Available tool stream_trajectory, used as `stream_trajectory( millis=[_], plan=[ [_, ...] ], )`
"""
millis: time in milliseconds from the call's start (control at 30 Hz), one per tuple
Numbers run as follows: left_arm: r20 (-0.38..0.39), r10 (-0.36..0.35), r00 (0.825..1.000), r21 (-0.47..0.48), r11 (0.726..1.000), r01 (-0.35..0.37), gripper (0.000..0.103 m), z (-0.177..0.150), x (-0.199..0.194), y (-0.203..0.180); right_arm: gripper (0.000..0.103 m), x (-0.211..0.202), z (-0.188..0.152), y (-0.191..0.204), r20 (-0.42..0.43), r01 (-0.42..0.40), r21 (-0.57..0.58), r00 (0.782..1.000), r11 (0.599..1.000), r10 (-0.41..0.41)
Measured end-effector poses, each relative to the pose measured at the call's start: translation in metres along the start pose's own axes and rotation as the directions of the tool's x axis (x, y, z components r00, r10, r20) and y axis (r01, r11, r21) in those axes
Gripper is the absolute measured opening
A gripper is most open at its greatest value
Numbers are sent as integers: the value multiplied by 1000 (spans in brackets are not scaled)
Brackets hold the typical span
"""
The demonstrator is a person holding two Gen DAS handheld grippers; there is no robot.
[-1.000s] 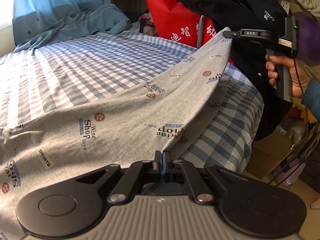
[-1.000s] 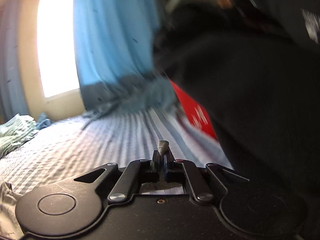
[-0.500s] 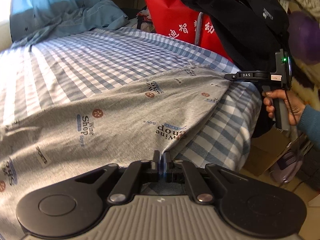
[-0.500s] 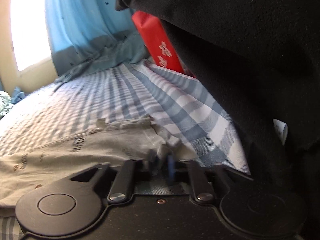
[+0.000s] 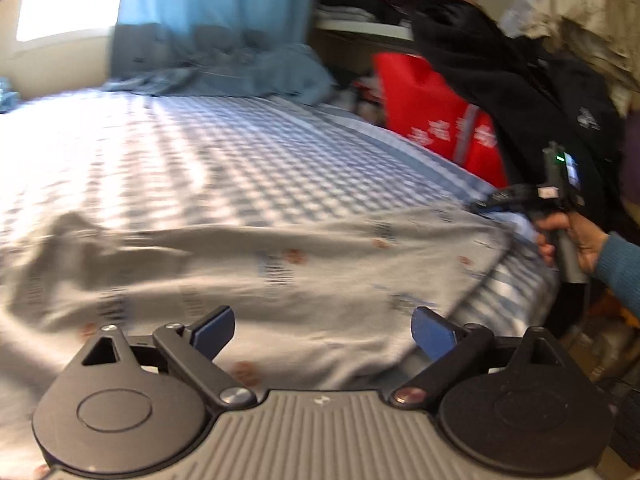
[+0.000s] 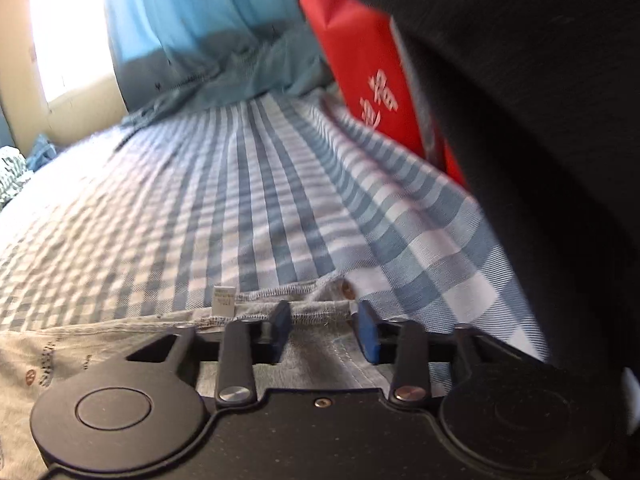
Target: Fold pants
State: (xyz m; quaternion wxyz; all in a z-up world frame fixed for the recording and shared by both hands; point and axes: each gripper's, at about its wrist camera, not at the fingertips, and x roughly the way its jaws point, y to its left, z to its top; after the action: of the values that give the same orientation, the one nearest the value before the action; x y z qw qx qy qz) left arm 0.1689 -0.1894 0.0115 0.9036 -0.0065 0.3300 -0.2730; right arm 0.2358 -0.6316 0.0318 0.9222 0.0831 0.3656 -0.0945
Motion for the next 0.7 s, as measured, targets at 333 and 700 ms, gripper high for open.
stream_trajectory(
  millis=[333, 700],
  plan=[
    [3, 194, 981, -181, 965, -190, 98, -7, -34, 74, 0, -1, 18, 10, 54, 75, -37, 996, 996, -73],
    [2, 337, 942, -256, 910, -325, 101, -16, -49, 115, 6, 13, 2, 10, -36, 38, -22, 999, 999, -39]
  ],
)
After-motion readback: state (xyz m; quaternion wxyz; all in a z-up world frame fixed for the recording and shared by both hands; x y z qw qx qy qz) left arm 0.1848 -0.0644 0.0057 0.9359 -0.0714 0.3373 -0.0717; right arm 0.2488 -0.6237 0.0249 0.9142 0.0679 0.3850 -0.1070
